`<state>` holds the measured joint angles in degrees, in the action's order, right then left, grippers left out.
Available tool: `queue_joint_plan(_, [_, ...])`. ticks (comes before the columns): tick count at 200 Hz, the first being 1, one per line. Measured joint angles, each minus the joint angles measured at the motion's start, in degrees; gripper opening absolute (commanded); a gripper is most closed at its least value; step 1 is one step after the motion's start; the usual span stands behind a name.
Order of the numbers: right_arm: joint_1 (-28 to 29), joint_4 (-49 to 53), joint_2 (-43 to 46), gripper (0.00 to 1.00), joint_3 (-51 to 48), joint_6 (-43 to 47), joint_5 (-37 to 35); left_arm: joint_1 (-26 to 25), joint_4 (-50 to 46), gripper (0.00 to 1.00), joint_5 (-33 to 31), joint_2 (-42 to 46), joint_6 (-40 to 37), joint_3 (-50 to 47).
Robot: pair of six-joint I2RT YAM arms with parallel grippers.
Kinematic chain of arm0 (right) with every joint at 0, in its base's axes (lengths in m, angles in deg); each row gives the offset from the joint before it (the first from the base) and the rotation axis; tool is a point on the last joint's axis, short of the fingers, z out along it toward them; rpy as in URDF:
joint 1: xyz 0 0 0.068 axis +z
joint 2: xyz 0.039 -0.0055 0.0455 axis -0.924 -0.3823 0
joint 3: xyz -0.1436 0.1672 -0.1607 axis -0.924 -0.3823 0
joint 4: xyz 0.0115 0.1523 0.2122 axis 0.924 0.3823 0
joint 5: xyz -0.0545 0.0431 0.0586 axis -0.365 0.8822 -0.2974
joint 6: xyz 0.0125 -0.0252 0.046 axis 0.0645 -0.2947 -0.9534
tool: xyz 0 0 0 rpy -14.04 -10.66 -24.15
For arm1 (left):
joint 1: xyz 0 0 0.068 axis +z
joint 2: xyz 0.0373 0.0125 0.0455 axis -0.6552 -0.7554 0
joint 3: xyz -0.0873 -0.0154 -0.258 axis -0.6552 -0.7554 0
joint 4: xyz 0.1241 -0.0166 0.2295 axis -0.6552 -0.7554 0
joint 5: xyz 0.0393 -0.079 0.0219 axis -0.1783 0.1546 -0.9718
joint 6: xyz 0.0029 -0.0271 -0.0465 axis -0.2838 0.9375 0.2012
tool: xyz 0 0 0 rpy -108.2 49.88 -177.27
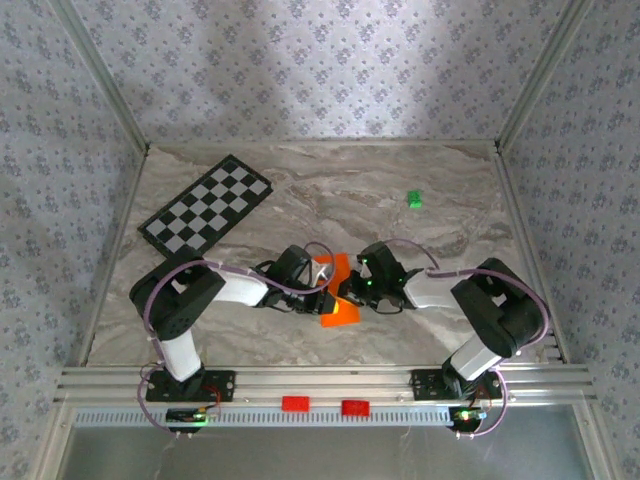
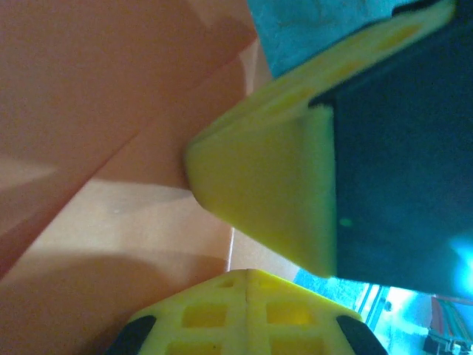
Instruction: Fold a paper plane with a square sheet of paper (pick it up from the middle)
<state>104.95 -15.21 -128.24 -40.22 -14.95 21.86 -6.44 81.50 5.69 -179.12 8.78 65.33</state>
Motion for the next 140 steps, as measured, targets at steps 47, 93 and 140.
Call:
queue_joint_plan(47, [-5.7, -4.0, -0.1, 0.00, -2.8, 0.0, 5.0, 0.0, 0.0, 0.00, 0.1, 0.0, -0.3, 0.0])
queue_joint_plan(93, [-10.5, -2.0, 0.9, 0.00, -2.8, 1.6, 5.3, 0.0, 0.0, 0.00, 0.1, 0.0, -0.3, 0.0])
queue_joint_plan(140, [-10.8, 1.8, 6.5, 0.00, -2.8, 3.5, 1.8, 0.0, 0.0, 0.00, 0.2, 0.0, -0.3, 0.0])
